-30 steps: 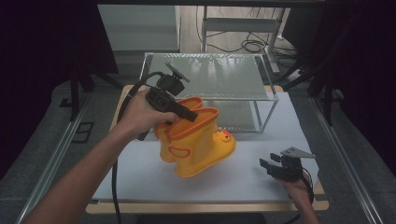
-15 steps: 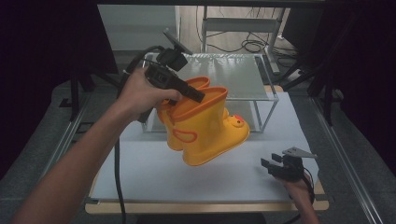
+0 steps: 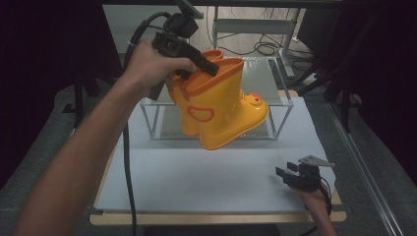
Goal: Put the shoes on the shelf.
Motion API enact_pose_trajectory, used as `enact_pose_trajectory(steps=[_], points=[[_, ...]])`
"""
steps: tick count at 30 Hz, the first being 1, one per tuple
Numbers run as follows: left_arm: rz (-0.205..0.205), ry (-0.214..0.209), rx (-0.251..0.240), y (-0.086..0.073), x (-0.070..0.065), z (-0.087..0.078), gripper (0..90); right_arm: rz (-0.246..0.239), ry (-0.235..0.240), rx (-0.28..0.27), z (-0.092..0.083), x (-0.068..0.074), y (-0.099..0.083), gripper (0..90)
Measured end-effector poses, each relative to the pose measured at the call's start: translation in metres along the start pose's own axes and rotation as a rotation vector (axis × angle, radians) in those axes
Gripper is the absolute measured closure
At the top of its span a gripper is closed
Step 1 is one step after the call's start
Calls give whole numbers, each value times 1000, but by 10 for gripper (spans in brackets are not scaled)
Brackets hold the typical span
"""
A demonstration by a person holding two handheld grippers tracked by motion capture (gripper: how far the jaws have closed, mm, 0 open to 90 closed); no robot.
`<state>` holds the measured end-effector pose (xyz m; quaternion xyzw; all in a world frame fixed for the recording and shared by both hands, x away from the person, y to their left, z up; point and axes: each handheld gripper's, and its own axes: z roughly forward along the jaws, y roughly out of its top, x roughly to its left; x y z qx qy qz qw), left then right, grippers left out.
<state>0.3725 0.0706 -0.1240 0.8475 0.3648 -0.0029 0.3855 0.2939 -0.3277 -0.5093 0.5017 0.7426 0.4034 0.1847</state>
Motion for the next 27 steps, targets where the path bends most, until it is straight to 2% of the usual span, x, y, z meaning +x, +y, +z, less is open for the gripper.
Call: enact_pose_trajectory(steps=[4,12,16,20,27], points=[[-27,43,-2,14,3,4,819,4,0,-3,0,0,0,419],[-103,120,-26,38,21,15,819,6,1,-3,-1,-1,-1,419],[-143,143,-25,49,33,23,819,11,-2,-8,-3,-3,-2,419],[-190,173,-45,56,47,31,820,18,-10,-17,-5,-4,-1,420],[-252,236,-73,65,68,48,820,-8,-29,-36,-6,0,-1,425]])
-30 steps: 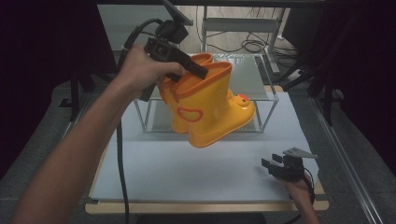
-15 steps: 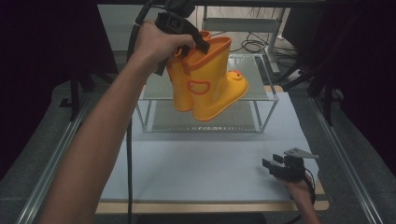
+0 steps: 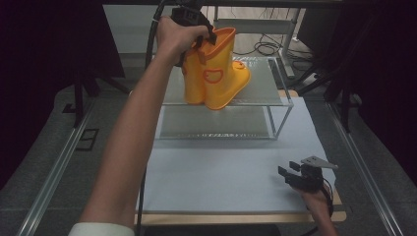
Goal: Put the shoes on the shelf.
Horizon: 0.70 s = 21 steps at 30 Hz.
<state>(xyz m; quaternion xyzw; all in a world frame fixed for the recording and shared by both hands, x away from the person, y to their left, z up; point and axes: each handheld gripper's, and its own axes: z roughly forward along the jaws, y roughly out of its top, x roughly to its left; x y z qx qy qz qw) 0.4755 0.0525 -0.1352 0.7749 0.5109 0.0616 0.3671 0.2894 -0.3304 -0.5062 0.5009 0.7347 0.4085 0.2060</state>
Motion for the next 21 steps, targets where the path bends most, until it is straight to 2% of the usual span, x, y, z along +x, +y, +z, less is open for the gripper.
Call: enact_pose_trajectory(steps=[4,10,15,21], points=[[-33,23,-12,5,7,10,820,-3,1,2,0,1,-1,424],[-83,58,-26,11,17,16,820,1,-3,4,-1,1,-2,424],[-97,88,-30,14,21,24,819,8,-7,4,-2,0,-2,424],[-108,99,-20,16,27,31,816,11,-5,13,0,1,-3,423]])
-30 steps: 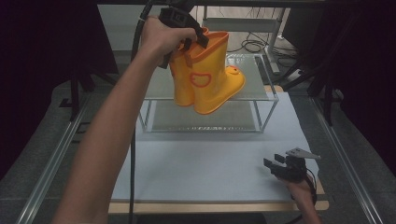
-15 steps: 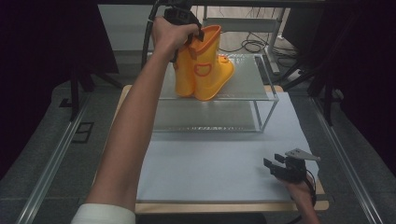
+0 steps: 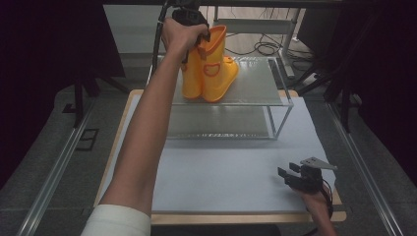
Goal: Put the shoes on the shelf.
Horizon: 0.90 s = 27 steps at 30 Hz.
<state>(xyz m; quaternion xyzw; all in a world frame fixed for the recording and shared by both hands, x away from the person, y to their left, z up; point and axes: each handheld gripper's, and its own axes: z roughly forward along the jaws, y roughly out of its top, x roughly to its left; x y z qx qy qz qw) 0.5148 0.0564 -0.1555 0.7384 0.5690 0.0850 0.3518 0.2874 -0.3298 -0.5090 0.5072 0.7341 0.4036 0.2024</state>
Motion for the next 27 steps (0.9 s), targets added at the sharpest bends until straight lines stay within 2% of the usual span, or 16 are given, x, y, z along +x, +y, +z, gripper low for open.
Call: enact_pose_trajectory(steps=[4,8,10,11,15,19,22,25,27], points=[[-8,4,26,-2,4,10,814,-4,-1,-3,0,0,0,423],[-10,9,25,-1,6,12,800,-4,1,0,0,1,0,422],[-25,-15,-19,0,7,9,718,-5,1,2,1,1,0,422],[-24,-12,-42,1,7,5,711,-4,1,3,1,1,0,422],[-10,-43,-59,3,3,-6,606,-5,1,6,1,0,-1,421],[34,-54,-76,-4,2,-17,551,-3,2,8,1,1,-1,421],[73,-62,-85,-11,2,-28,551,-7,1,8,1,2,-1,421],[97,-59,-85,-19,5,-38,590,-10,0,7,0,2,-1,420],[107,-78,-94,-26,9,-47,633,-11,-3,5,0,2,-1,420]])
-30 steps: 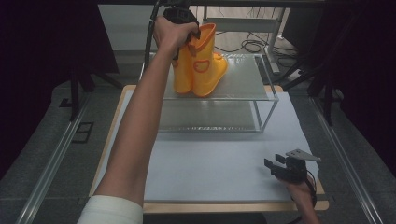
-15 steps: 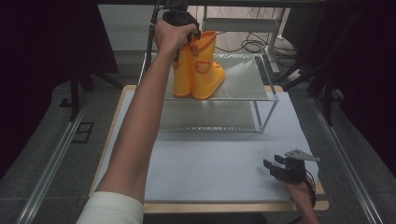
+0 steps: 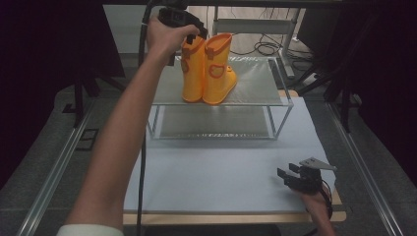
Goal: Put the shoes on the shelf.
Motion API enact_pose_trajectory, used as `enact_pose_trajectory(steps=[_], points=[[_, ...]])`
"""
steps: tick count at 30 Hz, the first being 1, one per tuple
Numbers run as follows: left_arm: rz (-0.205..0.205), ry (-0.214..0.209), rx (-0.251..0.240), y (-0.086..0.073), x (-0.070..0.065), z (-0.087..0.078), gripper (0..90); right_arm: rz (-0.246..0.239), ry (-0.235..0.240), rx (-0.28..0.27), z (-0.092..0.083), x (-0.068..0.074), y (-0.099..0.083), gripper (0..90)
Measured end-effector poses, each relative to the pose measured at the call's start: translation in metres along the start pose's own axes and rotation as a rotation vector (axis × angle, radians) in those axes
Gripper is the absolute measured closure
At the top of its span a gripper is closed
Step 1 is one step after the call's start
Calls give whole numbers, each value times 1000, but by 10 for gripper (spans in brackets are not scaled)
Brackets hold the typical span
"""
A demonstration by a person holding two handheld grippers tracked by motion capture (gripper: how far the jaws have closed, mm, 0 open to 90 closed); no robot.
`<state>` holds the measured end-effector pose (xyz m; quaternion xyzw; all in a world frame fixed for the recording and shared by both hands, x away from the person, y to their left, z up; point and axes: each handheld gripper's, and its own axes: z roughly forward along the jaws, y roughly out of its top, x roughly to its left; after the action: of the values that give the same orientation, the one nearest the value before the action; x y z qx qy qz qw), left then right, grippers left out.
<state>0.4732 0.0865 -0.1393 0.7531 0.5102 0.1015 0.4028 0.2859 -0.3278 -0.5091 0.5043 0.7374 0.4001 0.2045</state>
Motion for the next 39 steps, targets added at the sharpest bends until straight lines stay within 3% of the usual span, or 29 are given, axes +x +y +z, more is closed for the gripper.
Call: enact_pose_trajectory(steps=[1,3,5,10,15,21,23,39], points=[[13,-12,1,-4,1,-5,656,1,-2,-1,0,0,0,420],[21,-78,0,-12,4,-12,717,5,-3,-3,-2,0,0,420],[51,-94,11,-22,6,-20,768,4,-1,-4,-2,0,1,420],[122,-108,42,-36,6,-31,875,0,0,-4,0,2,1,418],[163,-86,76,-52,8,-37,898,-8,3,2,2,4,1,419],[143,-109,88,-71,23,-34,898,-13,7,7,3,5,1,419],[141,-99,97,-77,27,-31,898,-14,9,10,4,6,1,419],[86,-85,172,-113,63,20,898,-23,5,15,5,5,1,419]])
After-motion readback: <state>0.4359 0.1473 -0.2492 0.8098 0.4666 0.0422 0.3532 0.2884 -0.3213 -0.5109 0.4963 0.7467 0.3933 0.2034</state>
